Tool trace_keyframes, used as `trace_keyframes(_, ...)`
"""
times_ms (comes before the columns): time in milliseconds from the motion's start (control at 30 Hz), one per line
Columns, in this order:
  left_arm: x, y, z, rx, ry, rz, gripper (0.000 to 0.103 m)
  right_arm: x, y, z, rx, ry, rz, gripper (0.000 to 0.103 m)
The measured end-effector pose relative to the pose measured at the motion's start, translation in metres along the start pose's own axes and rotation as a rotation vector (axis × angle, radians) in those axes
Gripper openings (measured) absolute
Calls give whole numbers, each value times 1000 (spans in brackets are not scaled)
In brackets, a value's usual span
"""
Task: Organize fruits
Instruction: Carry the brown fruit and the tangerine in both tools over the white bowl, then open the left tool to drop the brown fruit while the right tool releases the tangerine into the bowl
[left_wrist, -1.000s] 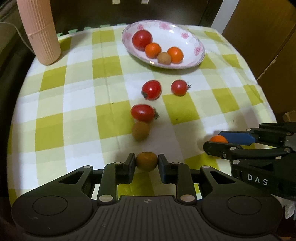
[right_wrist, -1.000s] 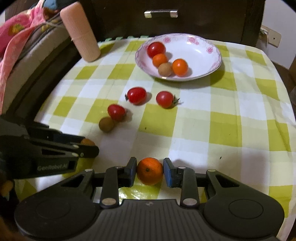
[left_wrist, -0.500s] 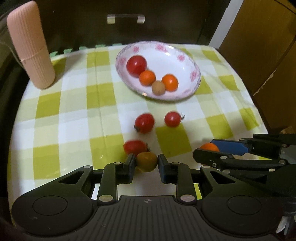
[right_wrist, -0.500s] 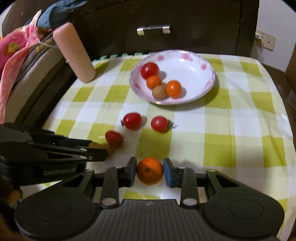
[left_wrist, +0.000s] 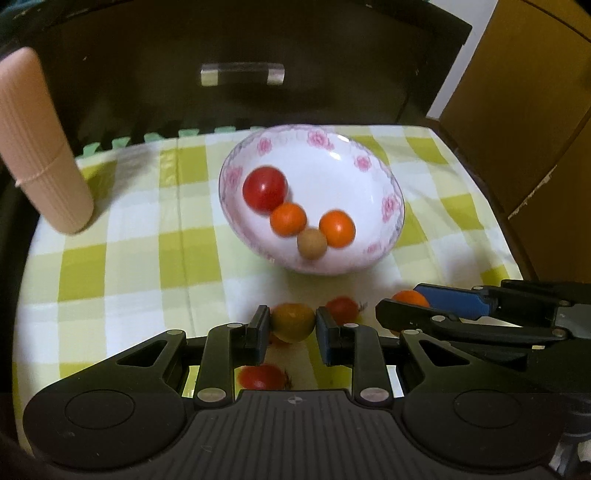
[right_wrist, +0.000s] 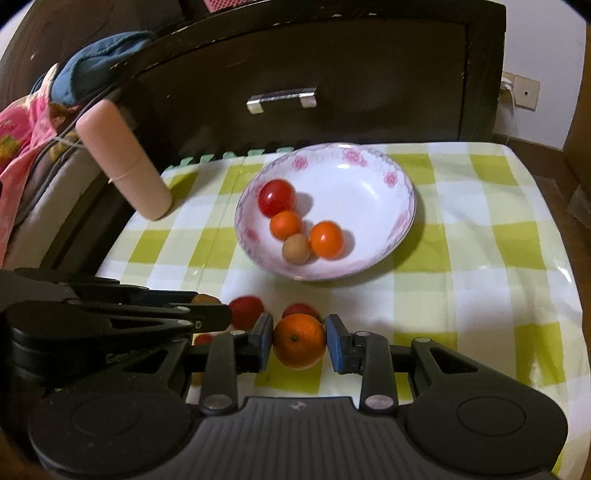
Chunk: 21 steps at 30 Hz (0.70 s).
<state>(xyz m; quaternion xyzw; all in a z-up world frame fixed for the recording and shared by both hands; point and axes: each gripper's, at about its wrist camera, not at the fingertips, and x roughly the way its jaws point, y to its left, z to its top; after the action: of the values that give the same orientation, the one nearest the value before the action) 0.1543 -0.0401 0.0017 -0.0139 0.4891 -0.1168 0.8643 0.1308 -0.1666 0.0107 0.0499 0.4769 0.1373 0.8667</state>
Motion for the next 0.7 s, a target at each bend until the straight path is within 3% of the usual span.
trace_keyframes(700,40,7,47,-21,3,21,33,39,-24,45,21,-44,-26,30)
